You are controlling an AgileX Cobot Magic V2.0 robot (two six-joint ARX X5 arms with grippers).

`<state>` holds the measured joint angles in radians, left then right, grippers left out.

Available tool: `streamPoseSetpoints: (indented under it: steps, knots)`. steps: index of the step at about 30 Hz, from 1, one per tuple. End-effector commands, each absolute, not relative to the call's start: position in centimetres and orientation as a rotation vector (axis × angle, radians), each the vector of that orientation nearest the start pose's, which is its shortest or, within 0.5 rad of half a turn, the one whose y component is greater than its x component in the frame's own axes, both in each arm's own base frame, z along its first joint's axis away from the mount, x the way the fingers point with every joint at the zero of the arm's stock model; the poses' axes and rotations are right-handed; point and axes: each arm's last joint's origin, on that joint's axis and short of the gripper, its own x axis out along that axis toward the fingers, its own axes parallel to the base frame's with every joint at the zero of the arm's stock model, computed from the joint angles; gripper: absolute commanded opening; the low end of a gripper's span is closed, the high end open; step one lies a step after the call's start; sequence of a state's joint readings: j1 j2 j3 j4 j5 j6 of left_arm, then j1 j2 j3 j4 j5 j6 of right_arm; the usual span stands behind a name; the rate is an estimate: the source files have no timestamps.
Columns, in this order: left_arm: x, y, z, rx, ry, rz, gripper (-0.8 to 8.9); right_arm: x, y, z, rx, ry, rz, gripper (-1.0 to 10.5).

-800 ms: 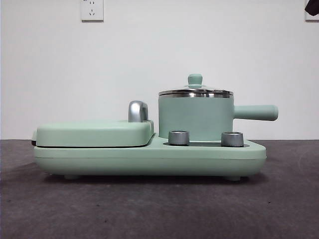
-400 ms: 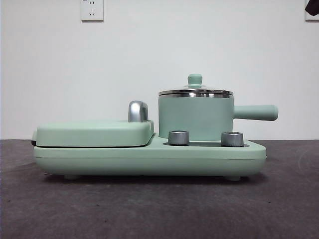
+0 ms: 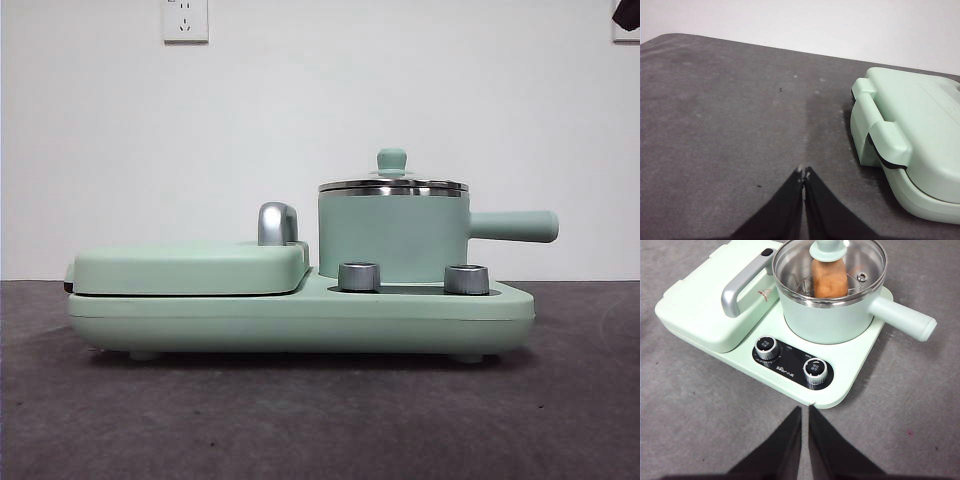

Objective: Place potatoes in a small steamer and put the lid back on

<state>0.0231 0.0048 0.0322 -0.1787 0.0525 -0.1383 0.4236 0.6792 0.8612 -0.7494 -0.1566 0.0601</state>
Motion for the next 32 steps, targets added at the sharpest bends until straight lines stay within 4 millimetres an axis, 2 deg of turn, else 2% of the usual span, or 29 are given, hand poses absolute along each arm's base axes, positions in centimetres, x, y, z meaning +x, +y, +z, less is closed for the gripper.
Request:
streamPoseSetpoints:
  steps: [1,8,11,13,17,22,26,32]
  knots:
    - [9.6,0.1,15.0,-0.131,0.177,-0.016,0.06,11.4,5.7,32.4,-0.012,0.572,0.55,0.2]
    - [9.6,0.1,15.0,-0.131,0.177,-0.016,0.06,11.4,5.7,32.4,-0.012,0.572,0.55,0.2]
    - [9.6,0.1,15.0,-0.131,0.177,-0.016,0.06,11.3,5.4,32.4,-0.098,0.531,0.537,0.2]
    - [9.6,0.1,15.0,-0.131,0.177,-0.016,0.06,11.4,5.1,31.6,-0.127,0.468,0.512,0.2]
    - [9.6,0.1,15.0,-0.131,0.177,-0.016,0.06,11.4,3.8,28.2,-0.096,0.325,0.406,0.2]
    - [9.6,0.1,15.0,-0.131,0.177,-0.016,0.06,10.9,2.3,22.9,-0.141,0.167,0.293,0.2]
    - [9.6,0.1,15.0,-0.131,0.177,-0.016,0.06,10.4,1.6,19.2,-0.143,0.136,0.238,0.2]
    - [9.6,0.1,15.0,-0.131,0.178,-0.016,0.06,9.8,1.2,15.6,-0.14,0.119,0.205,0.2]
